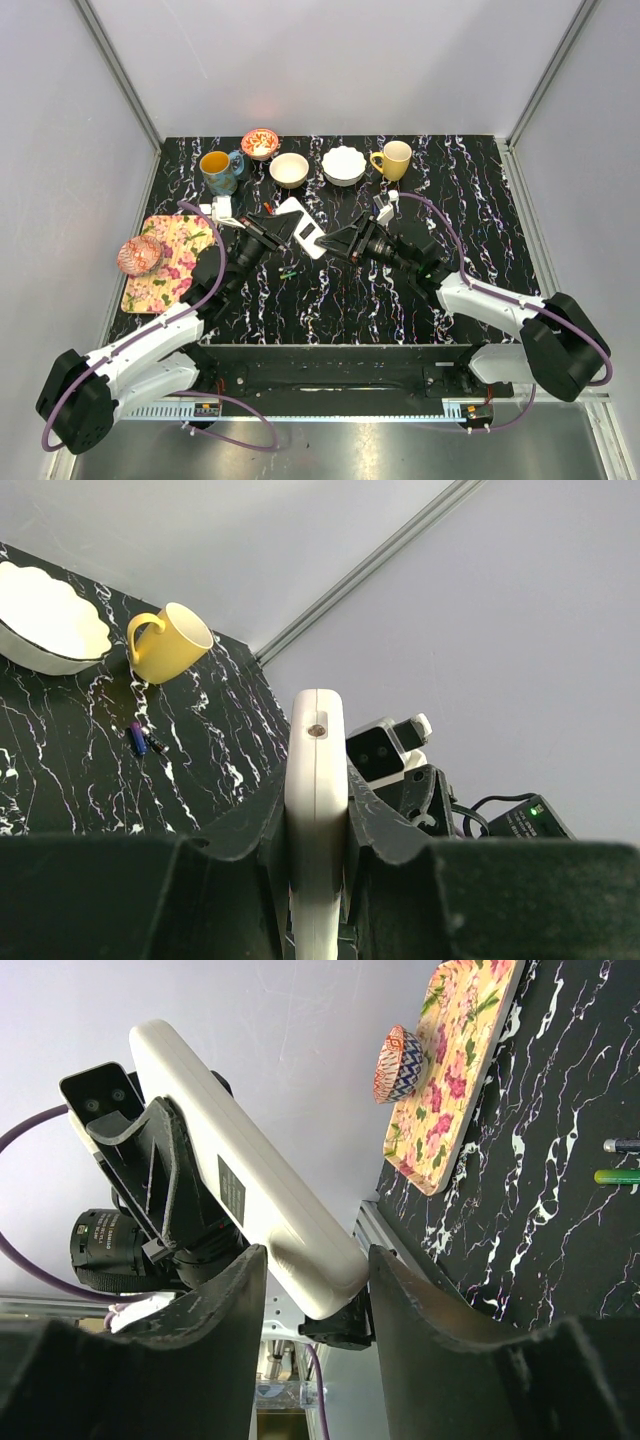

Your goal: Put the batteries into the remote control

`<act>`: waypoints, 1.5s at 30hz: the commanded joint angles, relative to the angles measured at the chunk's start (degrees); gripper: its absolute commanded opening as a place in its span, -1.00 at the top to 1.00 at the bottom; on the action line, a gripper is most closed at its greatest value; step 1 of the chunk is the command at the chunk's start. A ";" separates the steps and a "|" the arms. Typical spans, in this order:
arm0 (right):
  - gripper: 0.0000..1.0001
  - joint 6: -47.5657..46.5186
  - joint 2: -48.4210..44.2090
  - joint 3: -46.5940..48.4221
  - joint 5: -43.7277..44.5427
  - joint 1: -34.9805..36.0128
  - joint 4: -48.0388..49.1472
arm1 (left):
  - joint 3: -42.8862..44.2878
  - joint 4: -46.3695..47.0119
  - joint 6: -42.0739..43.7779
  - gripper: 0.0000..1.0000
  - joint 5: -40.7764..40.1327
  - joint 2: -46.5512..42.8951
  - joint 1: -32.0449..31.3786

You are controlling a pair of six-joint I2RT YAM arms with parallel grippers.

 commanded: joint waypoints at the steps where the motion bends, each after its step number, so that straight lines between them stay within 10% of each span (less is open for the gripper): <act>1: 0.05 -0.04 0.07 0.84 -1.09 0.13 2.58 | 0.90 4.02 -0.63 1.00 -0.68 -1.12 -0.63; 13: 0.30 -0.48 0.51 0.31 -1.71 0.05 1.44 | 1.77 4.02 0.34 1.00 -1.30 -1.03 -0.81; 45: 0.20 -2.23 -2.74 -3.12 -2.15 0.05 -2.69 | 3.71 4.98 0.60 1.00 -1.38 0.20 -0.81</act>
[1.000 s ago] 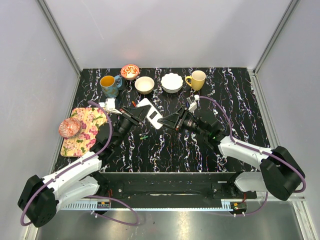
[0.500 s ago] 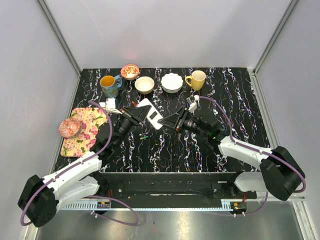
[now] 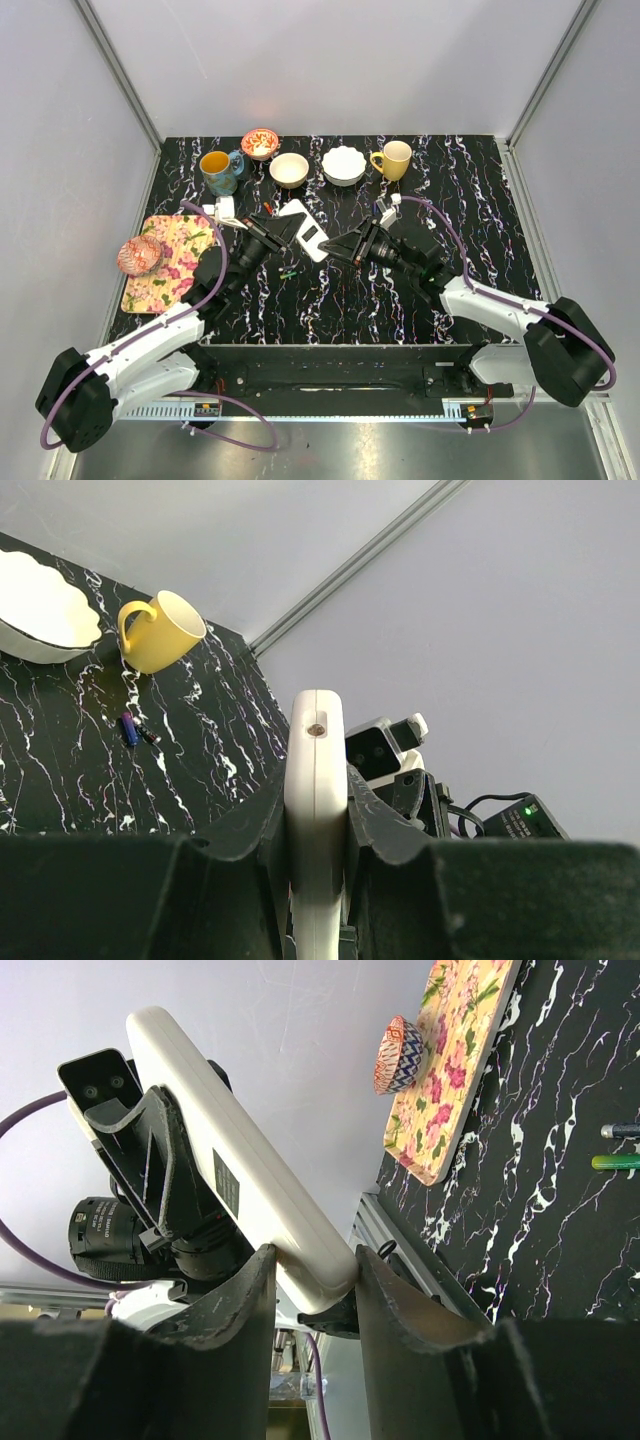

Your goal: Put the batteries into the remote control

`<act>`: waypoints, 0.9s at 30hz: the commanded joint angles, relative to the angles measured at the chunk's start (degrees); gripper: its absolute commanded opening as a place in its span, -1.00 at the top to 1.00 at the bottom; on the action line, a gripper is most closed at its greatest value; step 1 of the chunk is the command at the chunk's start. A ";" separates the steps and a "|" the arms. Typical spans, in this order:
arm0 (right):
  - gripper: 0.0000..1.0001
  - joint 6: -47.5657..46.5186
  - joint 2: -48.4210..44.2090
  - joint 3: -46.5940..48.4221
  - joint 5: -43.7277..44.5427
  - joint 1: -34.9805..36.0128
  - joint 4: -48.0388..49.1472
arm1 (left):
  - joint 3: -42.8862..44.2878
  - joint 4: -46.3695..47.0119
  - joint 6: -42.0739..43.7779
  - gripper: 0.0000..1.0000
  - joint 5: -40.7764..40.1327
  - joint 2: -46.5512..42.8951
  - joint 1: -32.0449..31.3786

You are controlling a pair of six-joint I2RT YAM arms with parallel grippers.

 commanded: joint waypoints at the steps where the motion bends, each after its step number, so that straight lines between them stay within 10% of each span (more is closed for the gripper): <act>1: 0.19 -2.43 -1.15 -0.95 -1.10 0.22 -3.19 | 3.47 5.47 1.09 1.00 -1.25 -0.04 0.11; 18: 0.33 -3.93 -2.55 -3.15 -1.89 0.22 -3.63 | 3.64 5.73 1.35 1.00 -1.78 -0.39 0.11; 27: -0.53 0.64 -2.38 -0.61 -1.19 0.22 -3.63 | 2.68 5.64 2.14 1.00 -1.08 1.28 -0.15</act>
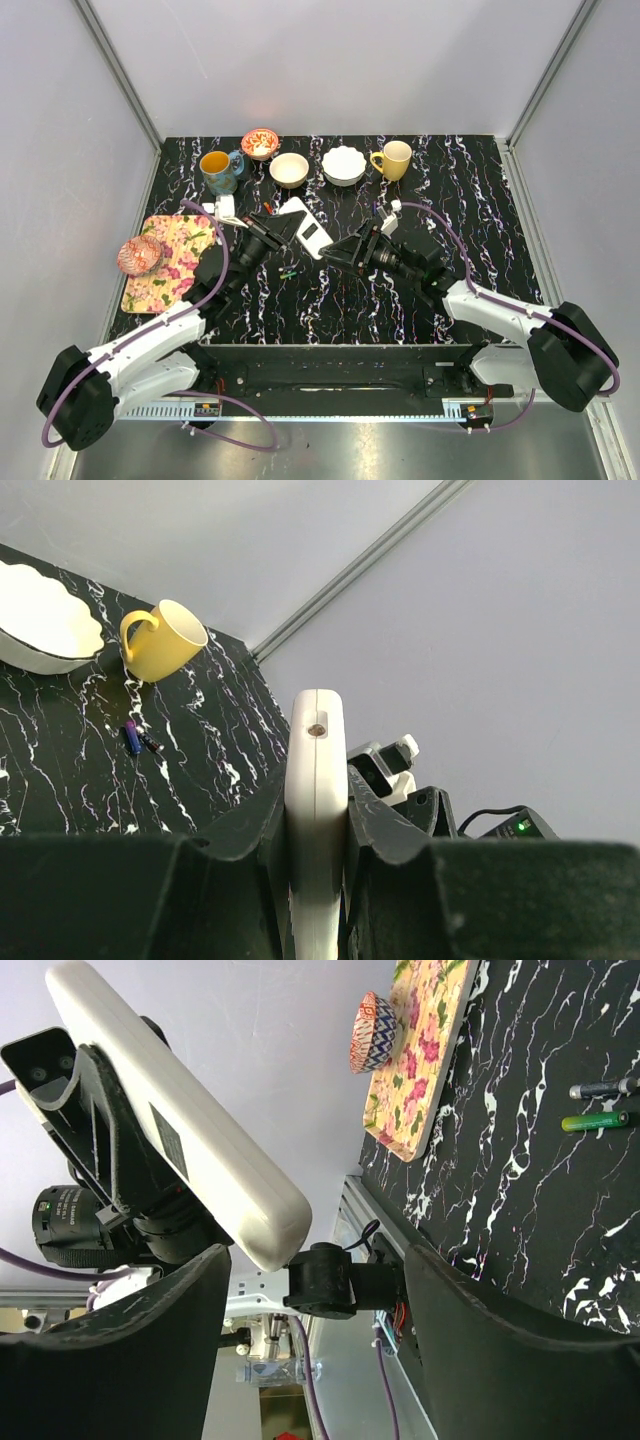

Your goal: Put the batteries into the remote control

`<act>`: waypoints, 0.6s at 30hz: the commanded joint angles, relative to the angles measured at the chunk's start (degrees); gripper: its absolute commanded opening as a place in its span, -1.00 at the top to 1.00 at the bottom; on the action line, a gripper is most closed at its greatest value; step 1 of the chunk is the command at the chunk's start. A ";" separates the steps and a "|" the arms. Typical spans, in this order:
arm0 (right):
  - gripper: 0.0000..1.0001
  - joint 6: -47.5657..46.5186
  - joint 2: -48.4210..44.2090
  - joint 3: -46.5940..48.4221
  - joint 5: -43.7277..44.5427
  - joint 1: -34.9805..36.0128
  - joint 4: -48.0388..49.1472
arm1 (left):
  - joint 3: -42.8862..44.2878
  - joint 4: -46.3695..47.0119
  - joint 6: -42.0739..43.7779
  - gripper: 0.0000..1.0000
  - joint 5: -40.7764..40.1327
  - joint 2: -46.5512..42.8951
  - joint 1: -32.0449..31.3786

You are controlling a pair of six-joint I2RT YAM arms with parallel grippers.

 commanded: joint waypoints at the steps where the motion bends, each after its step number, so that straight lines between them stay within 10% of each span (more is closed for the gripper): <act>1: -0.53 1.25 -0.43 1.71 -0.66 0.18 0.06 | 2.04 5.10 1.42 1.00 -1.47 0.62 -0.17; 18: -0.23 5.04 2.82 4.35 0.74 0.18 2.88 | 2.39 4.13 7.13 1.00 -4.02 0.27 -3.16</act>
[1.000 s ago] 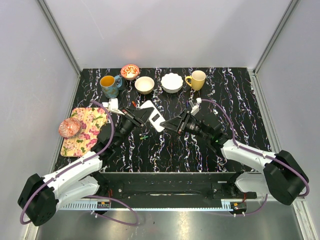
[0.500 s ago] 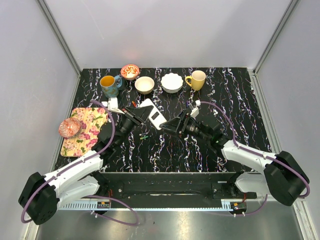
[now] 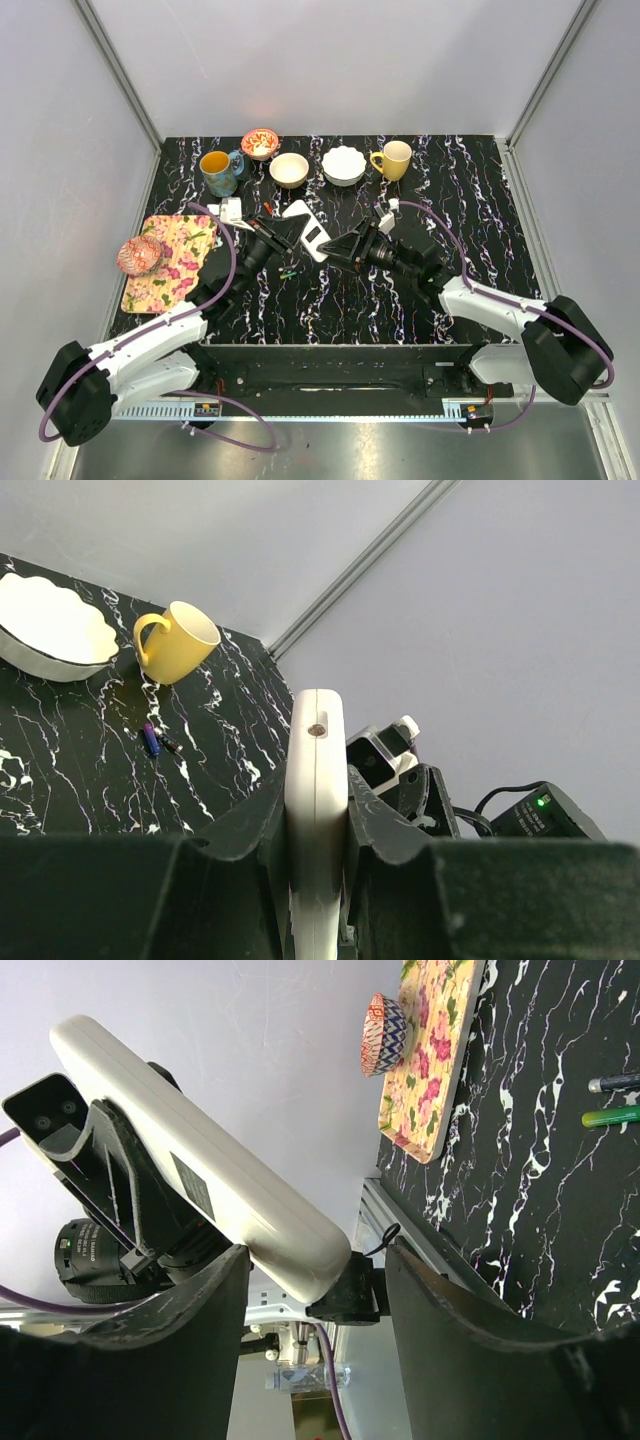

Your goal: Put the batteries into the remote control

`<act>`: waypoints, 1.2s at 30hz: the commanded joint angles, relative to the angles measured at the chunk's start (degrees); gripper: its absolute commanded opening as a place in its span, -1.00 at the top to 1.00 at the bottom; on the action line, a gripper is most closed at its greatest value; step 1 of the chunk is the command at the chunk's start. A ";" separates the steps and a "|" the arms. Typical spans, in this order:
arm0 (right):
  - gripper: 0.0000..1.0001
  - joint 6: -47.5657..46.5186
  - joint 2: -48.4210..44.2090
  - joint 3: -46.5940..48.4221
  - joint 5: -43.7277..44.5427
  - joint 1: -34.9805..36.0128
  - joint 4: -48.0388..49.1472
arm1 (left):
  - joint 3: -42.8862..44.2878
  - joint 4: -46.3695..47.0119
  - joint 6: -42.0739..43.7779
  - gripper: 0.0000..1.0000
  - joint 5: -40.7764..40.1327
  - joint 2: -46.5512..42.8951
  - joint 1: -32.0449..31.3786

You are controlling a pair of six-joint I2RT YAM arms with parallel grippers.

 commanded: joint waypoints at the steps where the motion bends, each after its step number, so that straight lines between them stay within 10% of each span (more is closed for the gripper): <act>1: -0.21 0.56 0.61 2.95 0.65 0.18 2.46 | 2.35 3.54 1.75 1.00 -1.35 -0.58 -0.36; 36: 0.62 -1.73 0.35 0.76 0.22 0.09 1.14 | 4.19 4.42 -1.50 1.00 0.23 -1.28 -0.37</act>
